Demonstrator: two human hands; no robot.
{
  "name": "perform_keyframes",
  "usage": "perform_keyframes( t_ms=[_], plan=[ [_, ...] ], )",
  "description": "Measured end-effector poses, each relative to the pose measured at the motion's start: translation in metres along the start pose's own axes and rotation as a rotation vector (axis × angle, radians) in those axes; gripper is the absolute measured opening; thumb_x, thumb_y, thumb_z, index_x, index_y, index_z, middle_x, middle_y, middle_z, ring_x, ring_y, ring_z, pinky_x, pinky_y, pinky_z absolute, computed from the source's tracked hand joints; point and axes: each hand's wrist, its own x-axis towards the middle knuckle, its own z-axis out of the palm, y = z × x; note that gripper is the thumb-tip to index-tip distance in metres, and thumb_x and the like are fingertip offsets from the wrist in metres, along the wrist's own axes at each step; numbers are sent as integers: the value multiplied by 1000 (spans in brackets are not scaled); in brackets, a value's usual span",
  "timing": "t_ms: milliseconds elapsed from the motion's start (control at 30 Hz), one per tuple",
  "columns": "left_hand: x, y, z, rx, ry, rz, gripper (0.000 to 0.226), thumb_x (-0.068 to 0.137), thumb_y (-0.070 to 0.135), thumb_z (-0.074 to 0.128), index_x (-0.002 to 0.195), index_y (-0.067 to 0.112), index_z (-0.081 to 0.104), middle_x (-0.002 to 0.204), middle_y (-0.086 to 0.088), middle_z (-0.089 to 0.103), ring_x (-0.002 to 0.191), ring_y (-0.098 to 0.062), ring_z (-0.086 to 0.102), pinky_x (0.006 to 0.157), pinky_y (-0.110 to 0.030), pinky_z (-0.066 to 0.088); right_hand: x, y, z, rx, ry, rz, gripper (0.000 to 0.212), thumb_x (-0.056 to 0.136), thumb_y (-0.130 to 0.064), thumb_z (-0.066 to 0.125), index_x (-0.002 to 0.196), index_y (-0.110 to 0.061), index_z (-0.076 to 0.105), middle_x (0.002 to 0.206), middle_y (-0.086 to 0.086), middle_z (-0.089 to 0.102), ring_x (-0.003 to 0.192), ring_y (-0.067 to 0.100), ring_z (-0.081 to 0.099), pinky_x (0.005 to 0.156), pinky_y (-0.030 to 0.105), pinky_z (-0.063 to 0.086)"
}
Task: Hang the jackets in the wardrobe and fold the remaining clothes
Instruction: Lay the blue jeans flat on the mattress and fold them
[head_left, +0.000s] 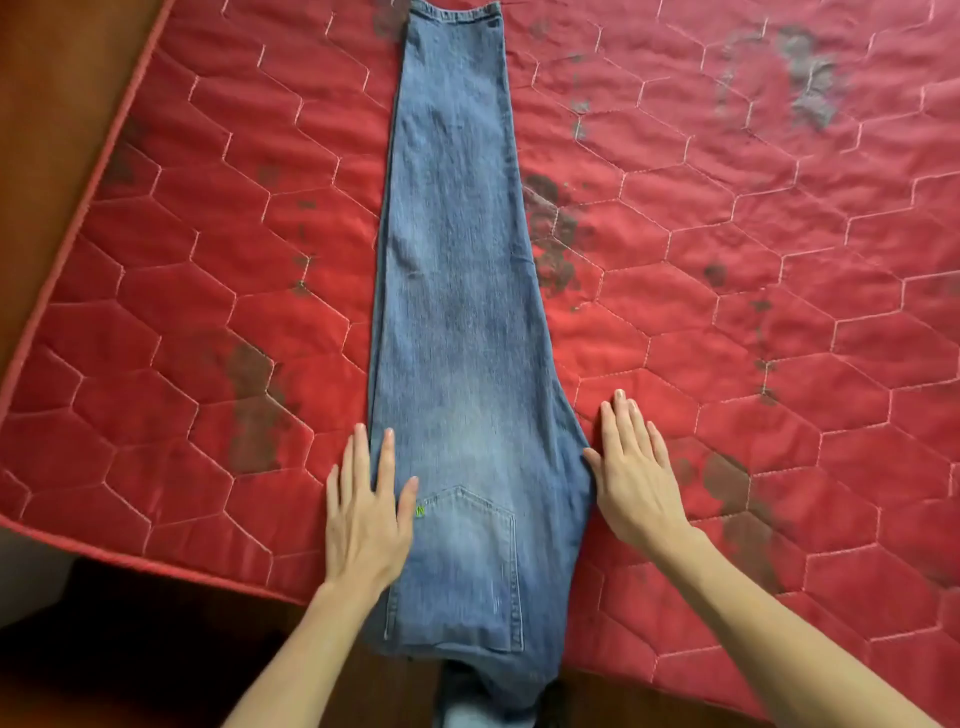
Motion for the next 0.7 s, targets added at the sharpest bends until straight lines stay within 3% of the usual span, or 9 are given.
perform_keyframes(
  t_ms=[100,200,267,367,467,567,633,700],
  plan=[
    [-44,8,6,-194,59,-168,65,101,47,29,157,14,23,163,-13,22,148,-30,26,118,-50,30,-39,-11,9,220,56,36,66,100,-48,28,146,-3,40,161,16,24,148,31,24,119,43,26],
    [-82,9,11,-365,154,-248,55,101,35,49,150,13,37,149,-9,43,136,-28,41,109,-46,39,-83,-27,21,457,124,76,44,97,-37,56,126,-5,58,144,14,46,135,28,40,114,41,34],
    [-101,9,10,-475,148,-367,55,96,38,59,143,15,43,137,-8,49,124,-28,50,98,-44,45,-106,-39,26,607,156,184,25,93,-33,65,104,-11,65,114,6,57,108,23,54,96,37,45],
    [-122,8,9,-505,100,-457,62,87,56,61,130,12,50,127,-7,54,113,-30,57,89,-42,48,-141,-52,32,724,-36,262,23,88,-41,69,85,-19,62,85,-5,60,82,17,58,73,32,44],
    [-127,-3,8,-511,-8,-485,63,83,65,63,121,15,57,121,-1,60,111,-26,59,91,-40,49,-168,-59,42,673,-233,239,27,85,-48,68,93,-23,64,91,-7,64,86,12,59,72,29,44],
    [-131,-16,2,-657,-138,-458,53,77,71,64,95,22,68,101,6,68,97,-18,65,84,-36,55,-178,-56,43,735,-290,265,36,82,-52,66,102,-22,69,98,-7,69,94,12,64,83,35,52],
    [-136,-15,-7,-899,-205,-464,45,79,62,70,103,24,70,104,8,71,99,-11,67,82,-28,56,-185,-53,40,930,-301,264,38,84,-52,65,108,-23,70,104,-10,73,99,9,68,89,39,55],
    [-146,-9,-15,-1143,-265,-479,43,84,49,71,118,25,64,112,10,70,104,-8,67,83,-23,54,-195,-53,32,1184,-290,284,28,95,-41,62,116,-23,68,110,-9,74,104,7,68,91,33,56]
  ],
)
